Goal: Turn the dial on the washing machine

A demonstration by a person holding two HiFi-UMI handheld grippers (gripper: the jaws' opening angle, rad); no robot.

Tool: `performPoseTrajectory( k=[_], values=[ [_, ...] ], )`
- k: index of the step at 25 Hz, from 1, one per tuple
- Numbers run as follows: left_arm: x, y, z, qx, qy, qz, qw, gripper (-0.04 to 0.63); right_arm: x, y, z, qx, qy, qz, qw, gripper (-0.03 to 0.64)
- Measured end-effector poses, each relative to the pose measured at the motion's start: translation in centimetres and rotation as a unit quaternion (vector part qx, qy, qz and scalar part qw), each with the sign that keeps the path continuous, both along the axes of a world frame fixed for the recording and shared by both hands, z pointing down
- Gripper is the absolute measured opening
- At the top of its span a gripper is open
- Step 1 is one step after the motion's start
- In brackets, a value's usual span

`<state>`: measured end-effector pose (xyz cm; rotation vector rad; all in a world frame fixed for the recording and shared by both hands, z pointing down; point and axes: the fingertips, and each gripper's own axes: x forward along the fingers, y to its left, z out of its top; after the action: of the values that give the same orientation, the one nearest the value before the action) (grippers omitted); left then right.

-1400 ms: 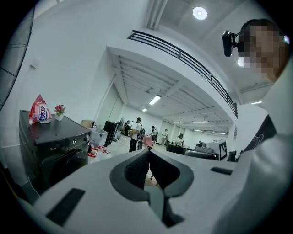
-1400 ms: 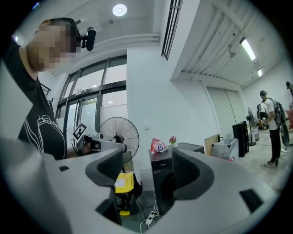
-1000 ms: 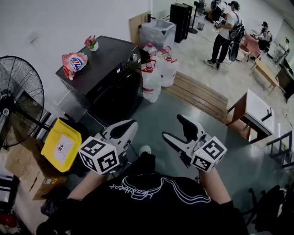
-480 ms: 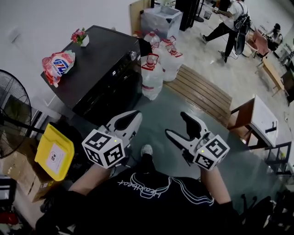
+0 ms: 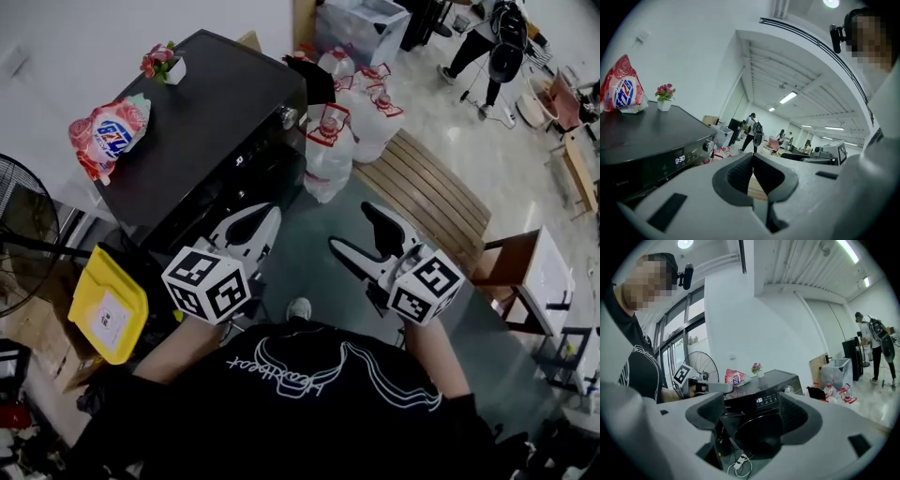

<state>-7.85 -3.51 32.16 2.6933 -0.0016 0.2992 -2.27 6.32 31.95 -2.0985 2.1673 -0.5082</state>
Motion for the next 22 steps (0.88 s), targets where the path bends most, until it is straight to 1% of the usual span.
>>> performPoseTrajectory(
  k=[4, 10, 13, 17, 22],
  values=[
    [0.7, -1.9, 0.7, -0.001, -0.008, -0.033, 0.9994, 0.006, 1.7, -2.0, 0.5, 0.003, -0.005, -0.018, 1.000, 0.364],
    [1.9, -4.6, 1.3, -0.001, -0.016, -0.089, 0.9959, 0.006, 4.7, -5.9, 1.0, 0.000, 0.007, -0.065, 0.998, 0.359],
    [2.5, -5.9, 1.7, -0.002, -0.021, -0.126, 0.9918, 0.006, 6.4, -8.1, 1.7, -0.006, 0.018, -0.091, 0.996, 0.356],
    [3.4, -7.7, 2.5, -0.008, -0.030, -0.173, 0.9844, 0.006, 8.6, -11.2, 2.8, -0.019, 0.035, -0.124, 0.991, 0.356],
    [4.5, -9.2, 3.3, -0.015, -0.041, -0.218, 0.9750, 0.006, 11.4, -15.1, 4.6, -0.041, 0.054, -0.144, 0.987, 0.353]
  ],
)
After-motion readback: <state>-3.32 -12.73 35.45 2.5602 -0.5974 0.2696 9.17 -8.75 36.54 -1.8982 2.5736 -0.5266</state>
